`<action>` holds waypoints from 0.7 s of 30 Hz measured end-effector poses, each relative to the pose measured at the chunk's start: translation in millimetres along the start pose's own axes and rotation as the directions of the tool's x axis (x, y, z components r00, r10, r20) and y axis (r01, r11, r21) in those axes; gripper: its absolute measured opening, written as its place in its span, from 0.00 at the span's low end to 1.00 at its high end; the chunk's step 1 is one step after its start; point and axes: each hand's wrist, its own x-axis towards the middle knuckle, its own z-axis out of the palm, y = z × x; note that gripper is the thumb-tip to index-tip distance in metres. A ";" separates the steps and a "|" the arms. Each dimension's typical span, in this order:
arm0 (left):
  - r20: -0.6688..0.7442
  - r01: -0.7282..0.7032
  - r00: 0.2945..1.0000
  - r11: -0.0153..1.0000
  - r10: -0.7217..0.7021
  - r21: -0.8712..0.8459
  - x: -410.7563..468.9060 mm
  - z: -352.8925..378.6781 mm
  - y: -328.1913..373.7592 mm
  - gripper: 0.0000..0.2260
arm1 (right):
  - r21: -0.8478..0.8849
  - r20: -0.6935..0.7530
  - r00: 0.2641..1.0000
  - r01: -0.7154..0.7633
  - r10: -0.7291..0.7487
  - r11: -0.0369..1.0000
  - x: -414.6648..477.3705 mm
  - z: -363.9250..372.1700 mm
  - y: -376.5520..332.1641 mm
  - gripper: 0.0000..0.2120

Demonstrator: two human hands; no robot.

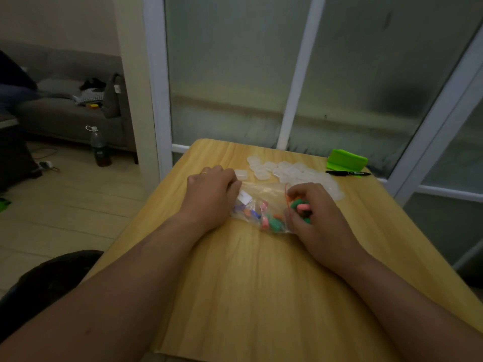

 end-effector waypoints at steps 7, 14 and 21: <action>-0.083 -0.047 0.996 0.998 0.043 -0.048 0.3 0.2 -1.1 0.10 | -0.134 0.031 0.999 0.028 -0.025 0.991 -5.9 -6.2 7.6 0.10; -0.162 -0.049 0.986 0.998 0.042 -0.043 -2.1 -2.8 -1.4 0.08 | -0.138 0.014 0.999 -0.045 0.047 0.989 -6.6 -6.1 10.9 0.05; -0.198 0.002 0.980 1.000 -0.007 -0.027 -3.5 -8.1 -6.9 0.07 | -0.225 0.101 0.995 0.009 0.014 0.974 12.9 16.7 1.0 0.06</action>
